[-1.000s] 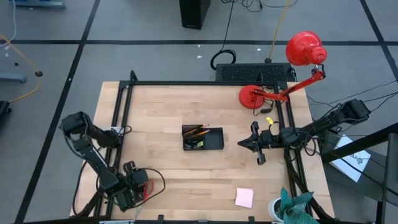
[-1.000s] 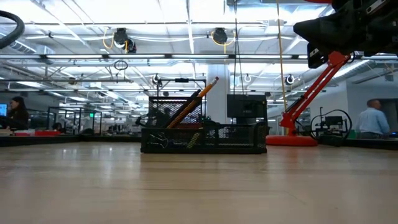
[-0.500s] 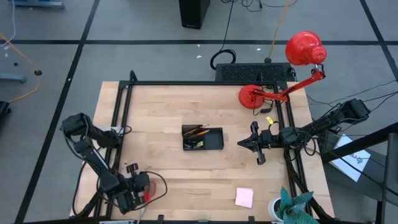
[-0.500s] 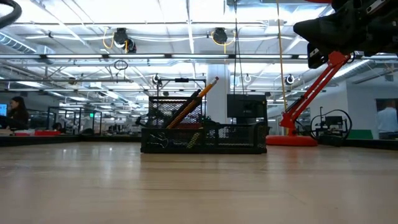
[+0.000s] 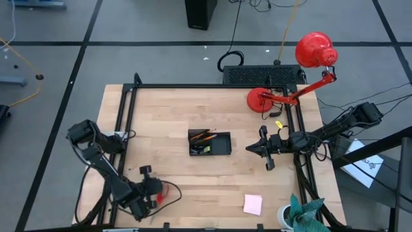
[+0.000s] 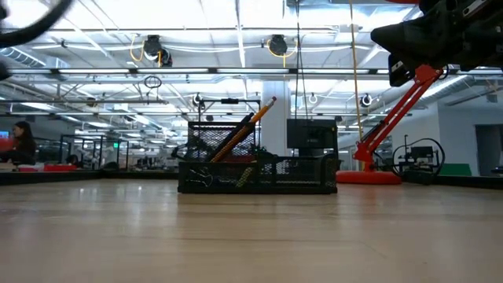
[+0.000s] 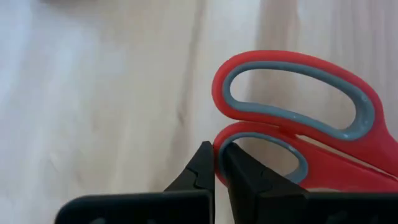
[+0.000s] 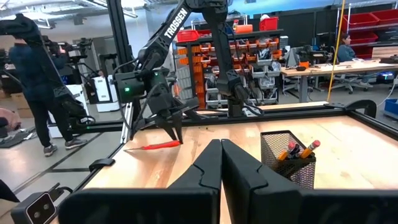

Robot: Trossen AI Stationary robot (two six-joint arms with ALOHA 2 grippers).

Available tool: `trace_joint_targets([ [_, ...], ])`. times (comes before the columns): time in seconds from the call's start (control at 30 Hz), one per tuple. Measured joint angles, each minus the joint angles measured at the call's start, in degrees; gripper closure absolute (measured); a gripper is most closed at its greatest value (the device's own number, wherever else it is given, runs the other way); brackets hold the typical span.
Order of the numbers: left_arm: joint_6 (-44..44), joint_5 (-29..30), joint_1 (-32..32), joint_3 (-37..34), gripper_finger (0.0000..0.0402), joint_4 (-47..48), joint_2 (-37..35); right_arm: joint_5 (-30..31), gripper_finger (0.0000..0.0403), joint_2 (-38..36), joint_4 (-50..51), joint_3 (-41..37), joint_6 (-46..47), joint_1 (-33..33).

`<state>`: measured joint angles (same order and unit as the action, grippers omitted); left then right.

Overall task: Pick and place office supplies into organizer
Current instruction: Put the red scissors into the desk organizer

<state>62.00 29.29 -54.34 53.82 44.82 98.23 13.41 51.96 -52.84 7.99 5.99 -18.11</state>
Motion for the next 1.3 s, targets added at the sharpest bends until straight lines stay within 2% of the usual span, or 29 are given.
trace_joint_targets([
  [0.2,-12.2,9.8,5.5,4.7,0.0384,6.5,-0.1,0.0,0.0403,0.0,0.0,0.0,0.0,0.0],
  [0.43,-28.4,20.2,15.4,17.2,0.0383,18.7,-0.2,0.0,0.0403,0.0,0.0,0.0,0.0,0.0],
  [0.7,-53.3,37.8,27.1,30.2,0.0383,19.1,-0.3,-0.1,0.0403,0.0,0.0,0.0,0.3,0.0],
  [0.9,-66.3,44.5,36.0,32.6,0.0383,14.1,-0.3,-0.2,0.0403,0.0,0.0,0.0,0.4,0.0],
  [1.13,-80.7,42.7,42.3,29.5,0.0383,-2.9,-0.3,-0.2,0.0403,0.0,0.0,0.0,0.4,0.0],
  [1.3,-93.2,39.0,44.8,26.0,0.0383,-19.9,-0.3,-0.2,0.0403,0.0,0.0,0.0,0.4,0.0],
])
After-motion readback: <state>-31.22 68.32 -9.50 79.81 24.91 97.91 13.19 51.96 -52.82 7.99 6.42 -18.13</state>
